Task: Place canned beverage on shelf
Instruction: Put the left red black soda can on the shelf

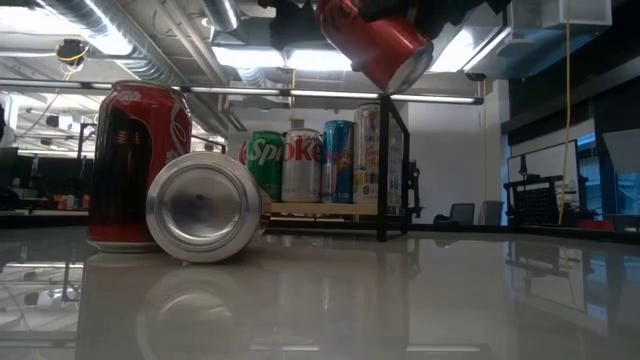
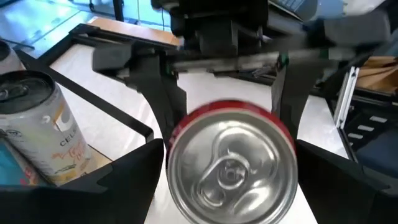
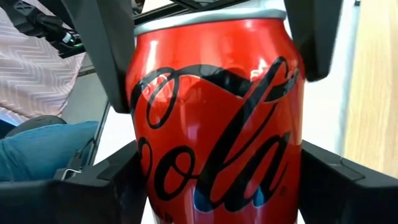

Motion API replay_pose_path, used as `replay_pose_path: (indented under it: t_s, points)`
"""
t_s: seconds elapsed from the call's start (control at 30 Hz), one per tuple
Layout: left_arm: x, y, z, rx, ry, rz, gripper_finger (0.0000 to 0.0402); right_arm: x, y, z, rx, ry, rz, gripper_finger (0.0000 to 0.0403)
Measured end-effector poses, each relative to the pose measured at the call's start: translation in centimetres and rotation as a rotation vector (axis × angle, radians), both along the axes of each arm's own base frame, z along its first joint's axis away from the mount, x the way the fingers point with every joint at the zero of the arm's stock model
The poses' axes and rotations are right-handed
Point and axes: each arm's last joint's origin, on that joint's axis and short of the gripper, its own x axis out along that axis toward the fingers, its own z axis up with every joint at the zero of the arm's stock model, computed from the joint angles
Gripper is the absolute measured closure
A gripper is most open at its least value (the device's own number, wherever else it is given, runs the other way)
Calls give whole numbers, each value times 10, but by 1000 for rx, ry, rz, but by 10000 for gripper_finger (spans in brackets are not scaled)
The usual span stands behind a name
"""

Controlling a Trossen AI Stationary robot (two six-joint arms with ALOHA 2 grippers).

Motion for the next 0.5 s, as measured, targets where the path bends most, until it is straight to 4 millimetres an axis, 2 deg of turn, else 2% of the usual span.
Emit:
replay_pose_path:
  t_s: [0.5]
  points:
    - [0, 1, 1, 11, -5, -7, 68, 2, -1, 2, -15, -29, -21, 103]
